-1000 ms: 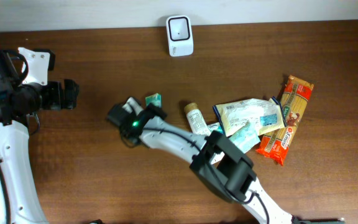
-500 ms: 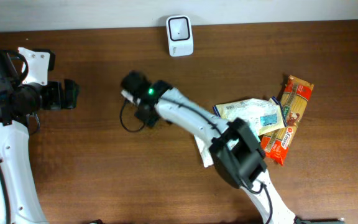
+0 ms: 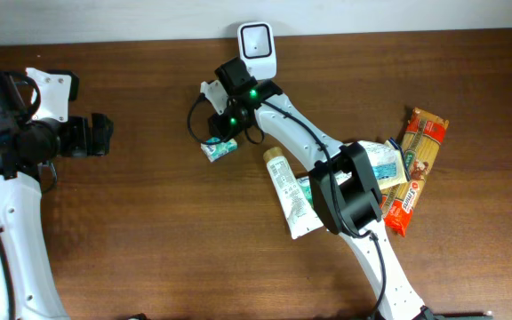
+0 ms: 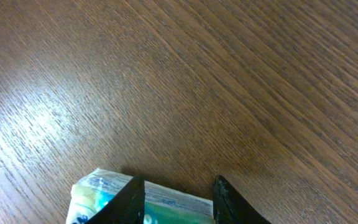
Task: Scan the item barcode
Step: 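Lift the green tissue pack and hold it to the scanner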
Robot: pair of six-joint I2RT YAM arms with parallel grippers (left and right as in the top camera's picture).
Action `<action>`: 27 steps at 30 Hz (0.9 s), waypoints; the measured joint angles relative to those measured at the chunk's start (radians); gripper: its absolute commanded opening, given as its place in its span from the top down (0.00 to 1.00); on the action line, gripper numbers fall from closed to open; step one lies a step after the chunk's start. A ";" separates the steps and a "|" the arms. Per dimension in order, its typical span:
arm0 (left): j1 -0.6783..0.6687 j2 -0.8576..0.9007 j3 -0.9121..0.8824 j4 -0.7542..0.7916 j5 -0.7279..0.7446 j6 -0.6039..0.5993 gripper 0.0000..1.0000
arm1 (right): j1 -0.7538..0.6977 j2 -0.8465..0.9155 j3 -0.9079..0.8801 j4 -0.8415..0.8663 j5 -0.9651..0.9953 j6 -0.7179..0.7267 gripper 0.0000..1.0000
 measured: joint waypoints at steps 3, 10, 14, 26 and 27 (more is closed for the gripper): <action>0.000 0.000 0.000 0.000 0.000 0.000 0.01 | -0.001 0.000 0.000 -0.069 0.014 0.002 0.65; 0.000 0.000 0.000 0.000 0.000 0.000 0.01 | -0.002 0.000 0.013 -0.311 -0.005 0.002 0.65; 0.000 0.000 0.000 0.001 0.000 0.000 0.01 | -0.008 0.004 0.148 -0.507 -0.032 -0.004 0.46; 0.000 0.000 0.000 0.000 0.000 0.000 0.01 | -0.026 0.001 -0.006 -0.526 -0.183 -0.443 0.42; 0.000 0.000 0.000 0.001 0.000 0.000 0.01 | -0.026 -0.008 -0.032 -0.508 -0.208 -0.447 0.47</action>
